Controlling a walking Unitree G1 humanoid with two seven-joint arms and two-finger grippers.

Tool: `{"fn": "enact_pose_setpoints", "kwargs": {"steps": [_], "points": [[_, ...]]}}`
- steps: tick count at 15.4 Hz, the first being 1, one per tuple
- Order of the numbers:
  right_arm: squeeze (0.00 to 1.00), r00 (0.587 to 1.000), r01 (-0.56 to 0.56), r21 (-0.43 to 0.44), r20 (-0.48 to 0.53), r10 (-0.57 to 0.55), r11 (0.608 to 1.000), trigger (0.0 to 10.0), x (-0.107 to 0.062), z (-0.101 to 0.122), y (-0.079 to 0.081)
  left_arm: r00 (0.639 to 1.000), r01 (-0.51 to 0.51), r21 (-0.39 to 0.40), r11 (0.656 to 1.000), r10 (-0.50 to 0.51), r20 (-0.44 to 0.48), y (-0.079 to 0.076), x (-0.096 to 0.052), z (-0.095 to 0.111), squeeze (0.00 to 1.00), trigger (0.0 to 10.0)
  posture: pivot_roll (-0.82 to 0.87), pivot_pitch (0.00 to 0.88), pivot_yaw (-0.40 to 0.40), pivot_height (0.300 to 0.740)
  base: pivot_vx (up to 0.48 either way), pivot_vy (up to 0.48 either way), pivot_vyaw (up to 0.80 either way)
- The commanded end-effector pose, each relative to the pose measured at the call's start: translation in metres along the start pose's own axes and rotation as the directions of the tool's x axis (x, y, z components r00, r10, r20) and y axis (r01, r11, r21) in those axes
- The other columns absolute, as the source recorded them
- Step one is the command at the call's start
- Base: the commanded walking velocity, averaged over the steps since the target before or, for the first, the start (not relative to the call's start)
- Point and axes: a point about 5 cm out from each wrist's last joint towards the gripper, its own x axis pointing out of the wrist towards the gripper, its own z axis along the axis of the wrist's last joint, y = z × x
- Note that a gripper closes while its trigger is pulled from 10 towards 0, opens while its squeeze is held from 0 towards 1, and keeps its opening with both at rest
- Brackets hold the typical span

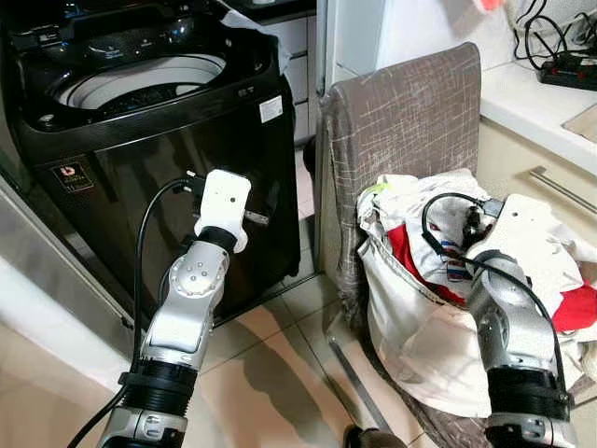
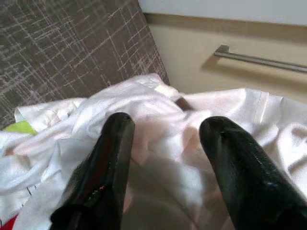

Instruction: Clothes washing

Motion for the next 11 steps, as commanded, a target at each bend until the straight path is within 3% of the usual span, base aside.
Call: {"fn": "enact_pose_setpoints", "kwargs": {"steps": [1, 6, 9, 11], "points": [[1.00, 1.000, 0.001, 0.015, -0.005, -0.001, 1.000, 10.0, 0.003, 0.004, 0.000, 1.000, -0.001, 0.011, 1.000, 0.001, 0.000, 0.001, 0.000, 0.000, 0.00, 10.0, -0.15, 0.019, 0.057, 0.740, 0.000, 0.000, 0.00], [1.00, 0.998, -0.001, 0.117, -0.055, 0.007, 0.993, 10.0, 0.017, 0.013, 0.001, 1.000, -0.013, 0.010, 1.000, 0.013, -0.004, 0.003, -0.002, -0.001, 0.00, 10.0, -0.14, 0.028, 0.054, 0.740, 0.000, 0.000, 0.00], [1.00, 0.996, 0.014, 0.161, -0.084, 0.000, 0.987, 10.0, 0.039, 0.021, -0.005, 1.000, -0.011, 0.013, 1.000, 0.011, -0.004, 0.004, -0.001, 0.000, 0.00, 10.0, -0.13, 0.034, 0.062, 0.740, 0.000, 0.000, 0.00], [1.00, 0.987, -0.022, 0.161, -0.154, 0.047, 0.987, 10.0, 0.048, 0.013, -0.001, 1.000, -0.010, 0.015, 1.000, 0.010, -0.005, 0.004, -0.002, 0.001, 0.00, 10.0, -0.12, 0.043, 0.063, 0.740, 0.000, 0.000, 0.00]]}}
